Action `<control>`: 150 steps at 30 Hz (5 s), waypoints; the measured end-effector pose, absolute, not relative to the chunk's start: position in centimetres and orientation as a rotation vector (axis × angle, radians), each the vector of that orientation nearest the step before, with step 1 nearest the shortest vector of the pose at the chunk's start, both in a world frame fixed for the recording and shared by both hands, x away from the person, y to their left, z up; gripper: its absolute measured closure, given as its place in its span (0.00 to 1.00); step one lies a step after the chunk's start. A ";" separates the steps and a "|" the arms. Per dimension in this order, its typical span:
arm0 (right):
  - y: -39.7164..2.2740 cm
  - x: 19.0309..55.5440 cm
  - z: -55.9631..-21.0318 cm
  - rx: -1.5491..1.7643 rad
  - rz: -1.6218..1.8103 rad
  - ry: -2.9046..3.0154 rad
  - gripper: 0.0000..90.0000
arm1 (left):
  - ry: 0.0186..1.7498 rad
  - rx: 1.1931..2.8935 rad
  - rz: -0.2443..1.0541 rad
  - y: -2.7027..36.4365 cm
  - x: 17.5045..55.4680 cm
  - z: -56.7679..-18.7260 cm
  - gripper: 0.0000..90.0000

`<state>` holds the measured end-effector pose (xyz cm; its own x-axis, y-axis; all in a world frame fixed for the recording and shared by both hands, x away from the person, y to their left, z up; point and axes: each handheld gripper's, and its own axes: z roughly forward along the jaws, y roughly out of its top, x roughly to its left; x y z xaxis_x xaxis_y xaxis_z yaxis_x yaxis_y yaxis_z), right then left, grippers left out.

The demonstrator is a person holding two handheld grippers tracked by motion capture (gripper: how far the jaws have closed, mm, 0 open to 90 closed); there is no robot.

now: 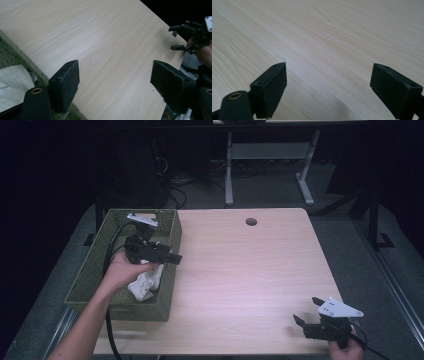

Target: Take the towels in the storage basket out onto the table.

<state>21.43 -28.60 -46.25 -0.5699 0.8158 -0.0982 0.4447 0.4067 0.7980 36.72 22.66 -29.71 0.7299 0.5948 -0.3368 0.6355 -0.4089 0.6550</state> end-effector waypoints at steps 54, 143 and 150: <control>-28.5 21.3 -46.2 1.052 1.030 2.202 0.15 | 1.395 2.375 0.073 29.5 39.7 -38.4 0.52; -29.0 21.7 -46.0 1.091 1.045 2.159 0.15 | 1.313 1.972 0.030 34.7 37.0 -30.7 0.88; -29.0 21.7 -46.0 1.097 1.050 2.156 0.15 | 1.288 1.976 0.039 34.2 36.9 -29.6 0.88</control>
